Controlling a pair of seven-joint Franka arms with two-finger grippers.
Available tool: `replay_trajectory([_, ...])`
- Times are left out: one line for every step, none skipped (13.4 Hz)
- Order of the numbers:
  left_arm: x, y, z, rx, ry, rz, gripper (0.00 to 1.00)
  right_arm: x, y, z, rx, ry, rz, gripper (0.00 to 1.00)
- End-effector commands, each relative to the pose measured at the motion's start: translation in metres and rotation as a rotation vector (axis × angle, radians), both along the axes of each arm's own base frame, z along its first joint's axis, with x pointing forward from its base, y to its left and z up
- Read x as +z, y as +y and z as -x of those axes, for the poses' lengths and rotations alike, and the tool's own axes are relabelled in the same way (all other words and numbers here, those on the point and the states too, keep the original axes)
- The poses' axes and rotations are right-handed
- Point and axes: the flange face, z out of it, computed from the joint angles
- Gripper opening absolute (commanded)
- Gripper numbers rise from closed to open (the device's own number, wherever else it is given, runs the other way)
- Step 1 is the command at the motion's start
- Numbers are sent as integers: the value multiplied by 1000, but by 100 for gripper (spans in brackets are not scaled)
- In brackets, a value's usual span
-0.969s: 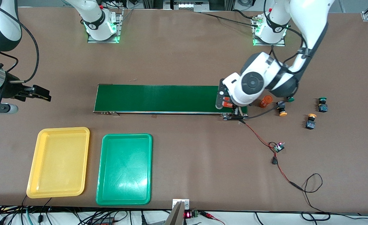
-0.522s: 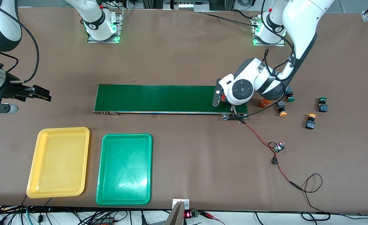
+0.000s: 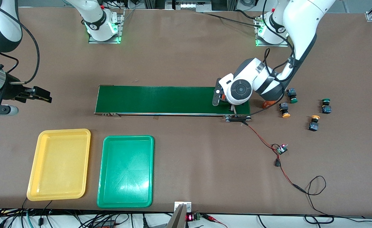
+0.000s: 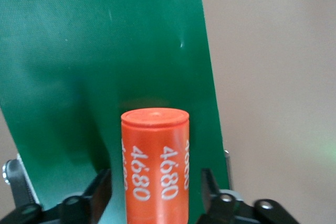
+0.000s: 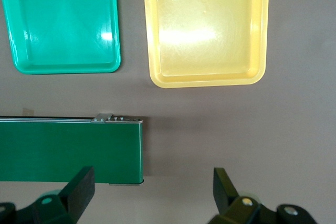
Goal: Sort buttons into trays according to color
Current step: 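Lower the orange cylinder onto the green belt and open the left gripper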
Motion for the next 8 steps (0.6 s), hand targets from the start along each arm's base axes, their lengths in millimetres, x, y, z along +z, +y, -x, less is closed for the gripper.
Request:
replay_trajectory([61, 5, -3, 17, -52, -46, 100, 1, 3, 1, -9, 3, -2, 100])
replay_trajectory([87, 10, -7, 46, -52, -57, 100, 1, 3, 1, -9, 3, -2, 100])
replay_trajectory([114, 19, -11, 99, -48, -63, 100, 1, 3, 1, -9, 3, -2, 100])
replay_trajectory([134, 35, -21, 164, -60, -74, 100, 1, 3, 1, -9, 3, -2, 100])
replay_trajectory([150, 61, -37, 251, -71, -82, 100, 1, 3, 1, -9, 3, -2, 100])
replay_trajectory([163, 77, -50, 327, -86, -71, 100, 1, 3, 1, -9, 3, -2, 100])
replay_trajectory([172, 98, -63, 445, -105, -79, 100, 0, 3, 0, -9, 6, -2, 100])
replay_trajectory([177, 121, -72, 576, -117, -98, 100, 1, 3, 1, -9, 3, -2, 100])
